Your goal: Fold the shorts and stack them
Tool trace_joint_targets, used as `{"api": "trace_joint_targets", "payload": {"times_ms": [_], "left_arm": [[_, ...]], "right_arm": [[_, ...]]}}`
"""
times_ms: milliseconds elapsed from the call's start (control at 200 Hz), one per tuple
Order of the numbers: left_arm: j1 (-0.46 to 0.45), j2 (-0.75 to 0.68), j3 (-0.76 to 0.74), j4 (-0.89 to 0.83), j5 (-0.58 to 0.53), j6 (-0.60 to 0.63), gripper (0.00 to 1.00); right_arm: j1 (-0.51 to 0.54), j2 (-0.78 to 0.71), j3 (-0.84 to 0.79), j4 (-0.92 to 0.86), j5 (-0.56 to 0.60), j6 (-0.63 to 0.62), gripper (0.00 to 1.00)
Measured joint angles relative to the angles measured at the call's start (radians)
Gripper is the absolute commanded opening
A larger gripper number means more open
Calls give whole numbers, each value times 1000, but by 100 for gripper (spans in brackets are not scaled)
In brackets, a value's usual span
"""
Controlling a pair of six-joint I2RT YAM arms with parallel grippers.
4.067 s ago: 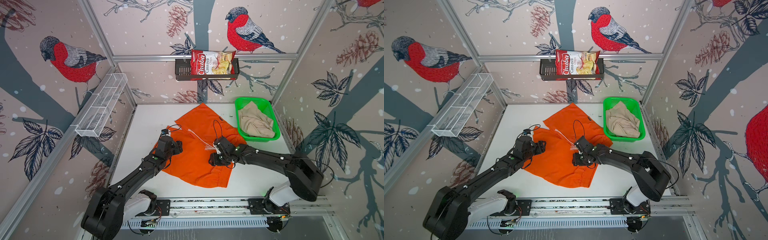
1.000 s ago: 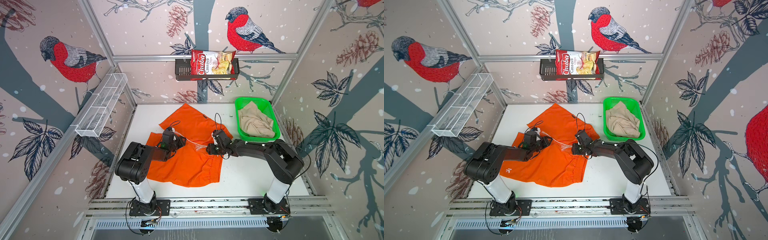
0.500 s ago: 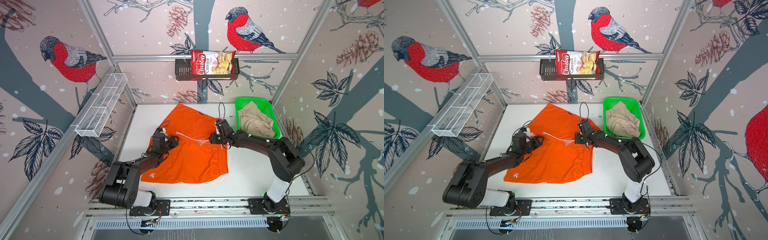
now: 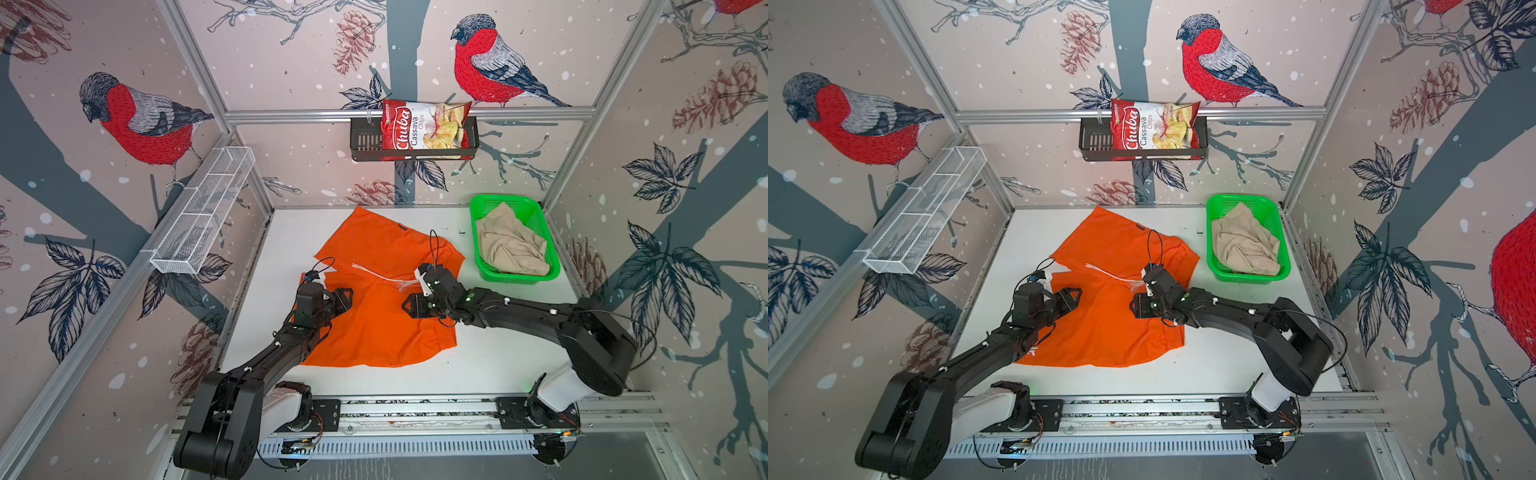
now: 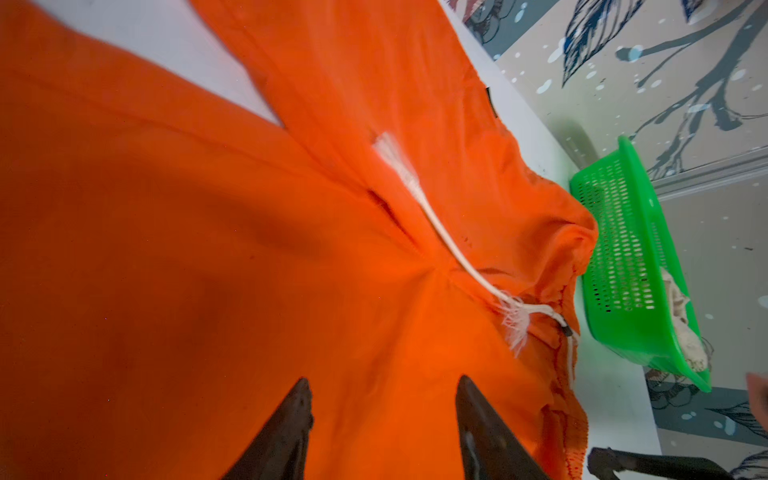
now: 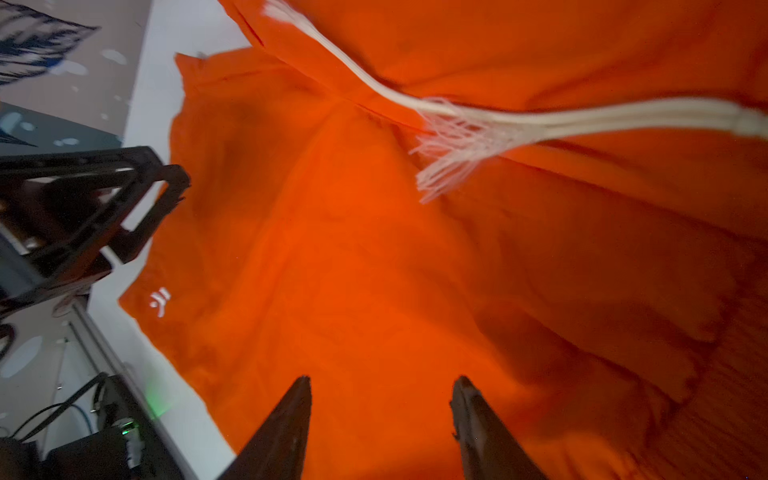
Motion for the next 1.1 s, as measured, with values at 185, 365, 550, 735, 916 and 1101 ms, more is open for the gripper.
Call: {"api": "trace_joint_targets", "payload": {"times_ms": [185,365,550,735,916,1101], "left_arm": [[0,34,-27,-3,-28,-19,56],[0,125,-12,16,-28,-10,55],[0,212,26,80,-19,1,55],[-1,235,68,87,0,6,55],[-4,146,78,61,2,6,55],[-6,54,58,14,-6,6,55]], "right_arm": [[-5,107,14,-3,-18,2,57],[-65,113,-21,72,-45,26,57],[-104,95,-55,107,-39,29,57],[-111,26,-66,8,8,29,57],[-103,-124,-68,-19,13,28,58],[-90,-162,-110,42,-12,48,57]]}}
